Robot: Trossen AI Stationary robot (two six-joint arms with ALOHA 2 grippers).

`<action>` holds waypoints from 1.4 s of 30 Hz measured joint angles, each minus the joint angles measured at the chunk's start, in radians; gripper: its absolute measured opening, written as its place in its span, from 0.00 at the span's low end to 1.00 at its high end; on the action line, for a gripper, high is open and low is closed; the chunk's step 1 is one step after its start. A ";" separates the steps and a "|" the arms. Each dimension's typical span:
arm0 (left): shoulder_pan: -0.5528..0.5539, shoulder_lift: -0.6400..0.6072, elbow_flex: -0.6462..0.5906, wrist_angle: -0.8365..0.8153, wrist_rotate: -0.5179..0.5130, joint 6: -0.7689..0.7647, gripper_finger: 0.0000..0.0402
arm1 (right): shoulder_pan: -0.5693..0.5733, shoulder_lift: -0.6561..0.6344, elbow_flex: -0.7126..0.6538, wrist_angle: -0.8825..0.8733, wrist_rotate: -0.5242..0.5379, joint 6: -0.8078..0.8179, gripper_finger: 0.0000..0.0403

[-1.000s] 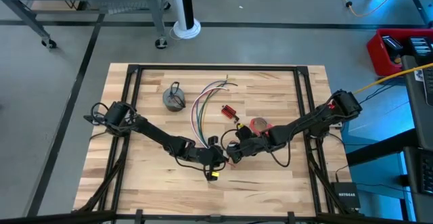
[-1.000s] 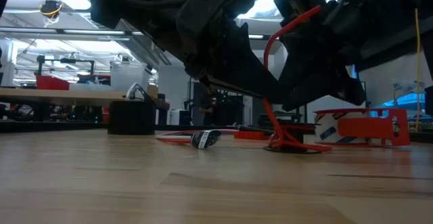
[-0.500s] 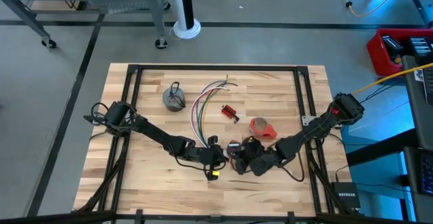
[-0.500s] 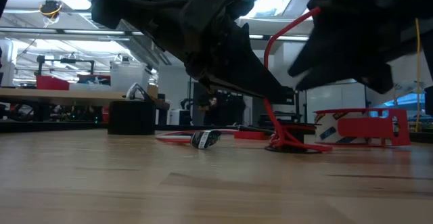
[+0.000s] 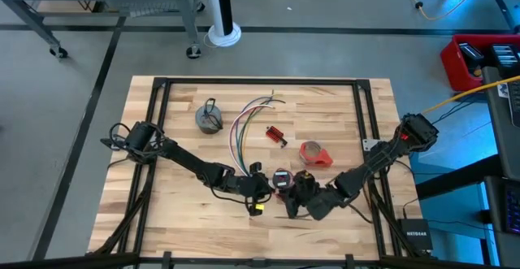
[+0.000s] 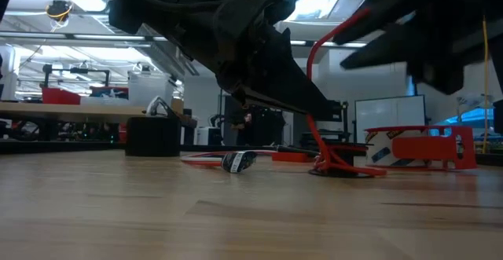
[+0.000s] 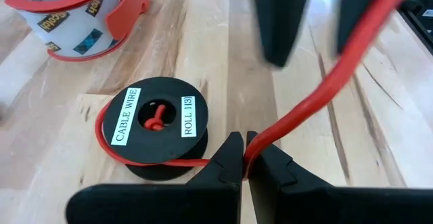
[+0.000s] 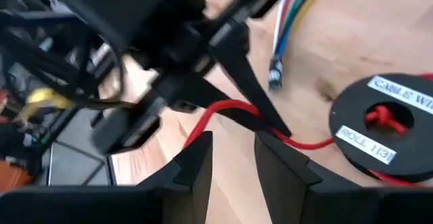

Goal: Coil cords
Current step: Coil the red wire onto the spool

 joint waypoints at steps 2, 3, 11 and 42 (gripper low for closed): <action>0.003 0.000 0.000 0.002 0.000 0.000 0.00 | 0.034 0.000 0.000 0.013 0.073 0.000 0.29; 0.004 0.000 0.000 0.004 0.000 0.000 0.00 | 0.050 0.000 0.000 0.015 0.113 0.000 0.29; 0.005 0.000 0.000 0.013 0.000 -0.004 0.00 | 0.136 0.116 0.002 0.151 0.305 0.000 0.29; 0.005 0.000 0.000 0.030 0.000 -0.006 0.01 | 0.036 0.265 0.099 0.197 0.423 -0.147 0.27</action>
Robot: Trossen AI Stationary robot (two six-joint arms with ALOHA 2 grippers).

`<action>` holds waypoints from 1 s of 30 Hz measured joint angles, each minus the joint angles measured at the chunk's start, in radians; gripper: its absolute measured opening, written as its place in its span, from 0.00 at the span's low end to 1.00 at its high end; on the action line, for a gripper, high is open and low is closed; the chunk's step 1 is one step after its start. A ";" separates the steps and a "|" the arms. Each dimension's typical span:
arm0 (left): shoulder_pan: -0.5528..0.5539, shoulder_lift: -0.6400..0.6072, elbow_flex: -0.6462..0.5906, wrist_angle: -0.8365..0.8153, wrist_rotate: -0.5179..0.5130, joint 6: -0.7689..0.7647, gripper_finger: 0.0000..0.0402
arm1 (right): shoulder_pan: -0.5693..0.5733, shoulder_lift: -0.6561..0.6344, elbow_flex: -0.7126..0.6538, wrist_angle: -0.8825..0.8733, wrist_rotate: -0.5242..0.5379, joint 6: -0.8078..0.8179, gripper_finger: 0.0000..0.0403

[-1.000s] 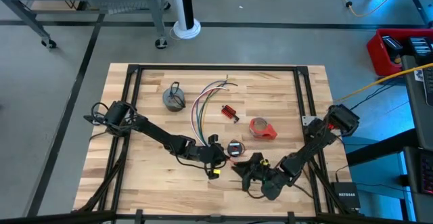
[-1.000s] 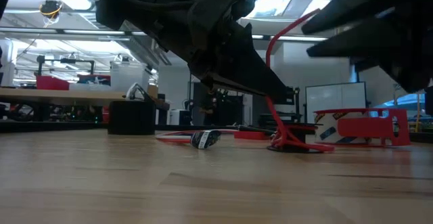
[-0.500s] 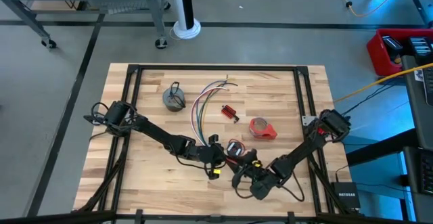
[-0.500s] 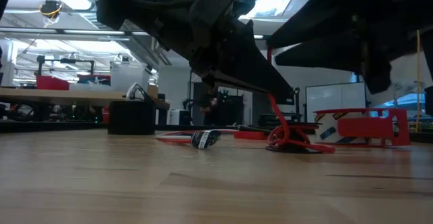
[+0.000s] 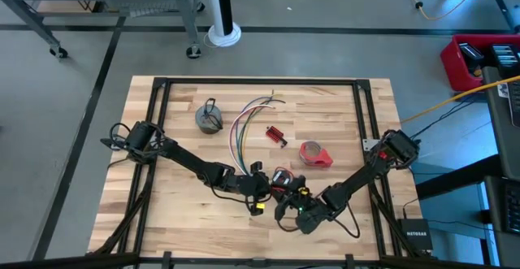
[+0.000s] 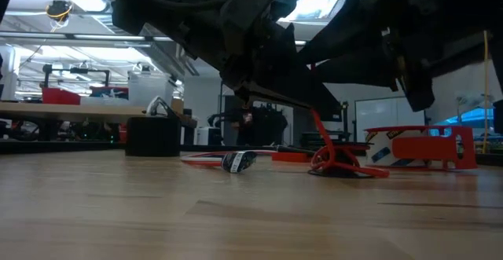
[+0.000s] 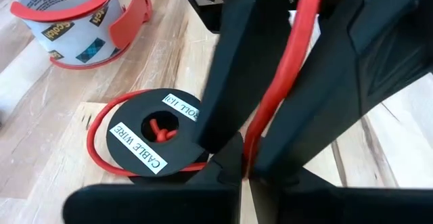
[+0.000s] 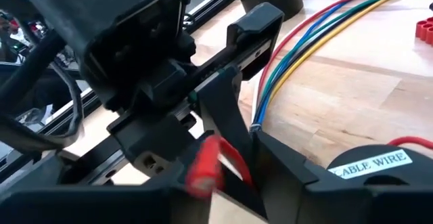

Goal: Coil cords
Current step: Coil the red wire onto the spool

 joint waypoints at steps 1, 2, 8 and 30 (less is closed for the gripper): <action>0.000 0.000 0.000 0.001 0.000 0.000 0.02 | 0.001 0.000 0.000 0.000 0.002 0.006 0.26; 0.000 0.000 0.000 0.001 0.000 0.000 0.03 | 0.001 0.000 0.000 -0.002 0.002 0.009 0.23; -0.002 0.000 0.000 0.000 0.003 0.000 0.06 | 0.000 0.000 0.000 -0.005 -0.014 -0.009 0.03; -0.013 0.000 0.000 0.001 0.063 -0.007 0.13 | 0.001 0.000 0.000 0.001 -0.052 0.044 0.03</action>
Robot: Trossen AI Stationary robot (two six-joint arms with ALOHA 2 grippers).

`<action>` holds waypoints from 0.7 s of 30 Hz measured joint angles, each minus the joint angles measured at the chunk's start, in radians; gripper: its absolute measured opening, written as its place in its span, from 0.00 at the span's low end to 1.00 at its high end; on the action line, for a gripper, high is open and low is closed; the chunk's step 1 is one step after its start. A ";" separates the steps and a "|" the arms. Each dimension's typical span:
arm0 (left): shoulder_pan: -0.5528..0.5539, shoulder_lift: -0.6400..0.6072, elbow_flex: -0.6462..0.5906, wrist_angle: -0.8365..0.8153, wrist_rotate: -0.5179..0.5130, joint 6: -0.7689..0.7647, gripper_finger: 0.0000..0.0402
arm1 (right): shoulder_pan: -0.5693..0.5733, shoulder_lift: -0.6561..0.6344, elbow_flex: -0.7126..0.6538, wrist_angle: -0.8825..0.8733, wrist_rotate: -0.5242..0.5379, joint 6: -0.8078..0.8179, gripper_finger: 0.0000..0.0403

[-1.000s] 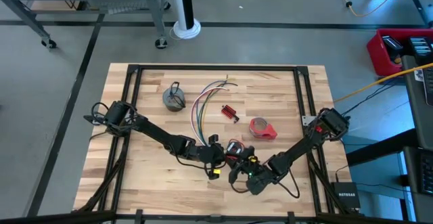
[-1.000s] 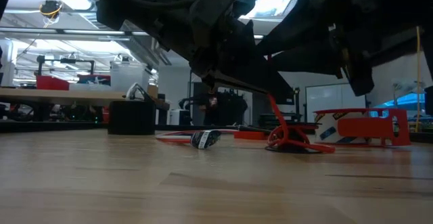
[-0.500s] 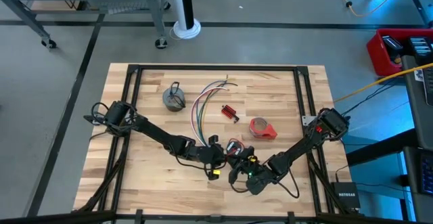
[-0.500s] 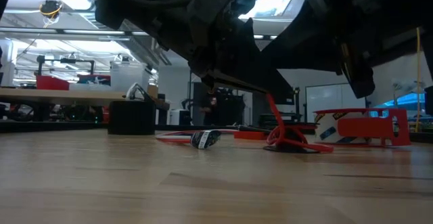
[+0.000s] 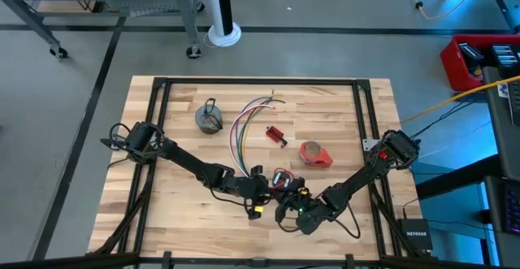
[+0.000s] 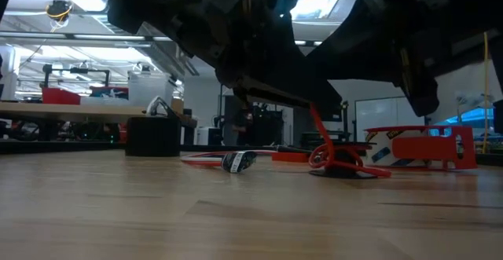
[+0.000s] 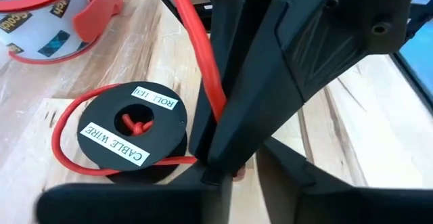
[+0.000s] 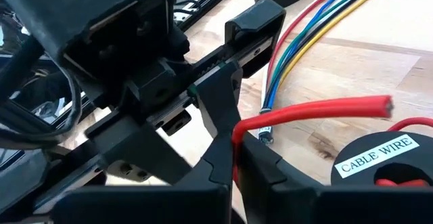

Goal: Coil cords
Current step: Coil the red wire onto the spool

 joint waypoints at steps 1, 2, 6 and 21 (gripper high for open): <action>0.001 0.000 0.000 0.000 0.000 -0.011 0.16 | 0.000 0.000 0.000 0.001 0.000 0.000 0.03; 0.001 0.000 0.000 0.000 0.000 -0.020 0.19 | 0.000 0.000 0.000 0.001 0.000 0.000 0.03; 0.001 0.000 0.000 -0.010 -0.010 -0.027 0.32 | 0.000 0.000 0.000 0.002 -0.002 0.000 0.02; 0.006 0.000 0.001 -0.147 -0.012 -0.012 0.35 | 0.048 -0.002 0.000 0.003 -0.024 0.034 0.02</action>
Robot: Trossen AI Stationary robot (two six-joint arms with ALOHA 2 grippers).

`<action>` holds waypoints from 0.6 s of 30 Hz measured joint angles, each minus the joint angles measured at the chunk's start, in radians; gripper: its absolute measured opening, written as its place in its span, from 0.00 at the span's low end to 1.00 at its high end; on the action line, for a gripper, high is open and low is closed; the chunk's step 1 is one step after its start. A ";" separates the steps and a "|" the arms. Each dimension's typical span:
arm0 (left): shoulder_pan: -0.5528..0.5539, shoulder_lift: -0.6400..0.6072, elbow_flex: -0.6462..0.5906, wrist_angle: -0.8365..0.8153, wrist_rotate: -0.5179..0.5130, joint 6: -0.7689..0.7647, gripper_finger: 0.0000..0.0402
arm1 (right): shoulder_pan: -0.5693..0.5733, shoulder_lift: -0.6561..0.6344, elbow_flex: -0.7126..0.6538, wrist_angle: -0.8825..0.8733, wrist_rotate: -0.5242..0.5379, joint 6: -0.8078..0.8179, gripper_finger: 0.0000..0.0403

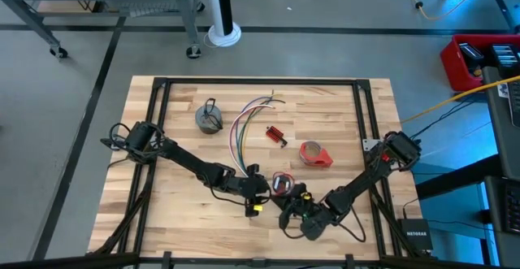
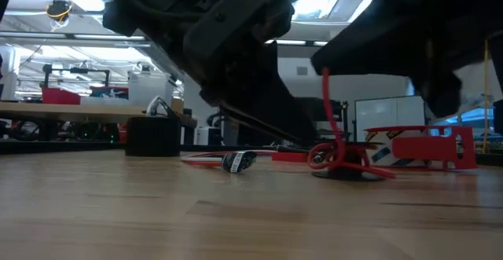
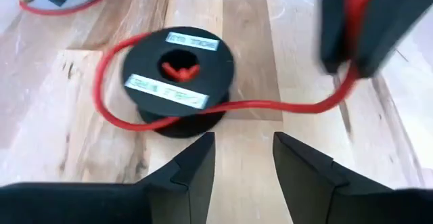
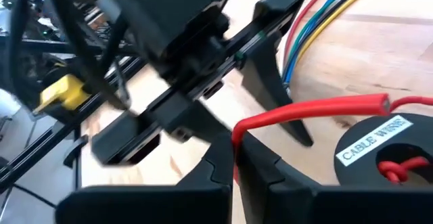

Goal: Coil cords
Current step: Coil the red wire onto the spool

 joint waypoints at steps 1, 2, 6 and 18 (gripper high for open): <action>0.000 0.000 0.000 0.001 0.000 0.011 0.35 | 0.007 0.000 0.000 0.000 0.005 0.001 0.02; 0.001 0.000 0.000 0.004 -0.002 0.021 0.34 | 0.014 0.000 0.000 -0.001 0.011 0.001 0.02; 0.009 0.000 0.000 0.028 -0.051 0.068 0.32 | 0.028 -0.001 0.000 0.000 0.020 0.003 0.02; 0.054 0.000 0.000 0.123 -0.083 0.166 0.11 | 0.030 -0.002 0.000 0.021 0.006 0.004 0.02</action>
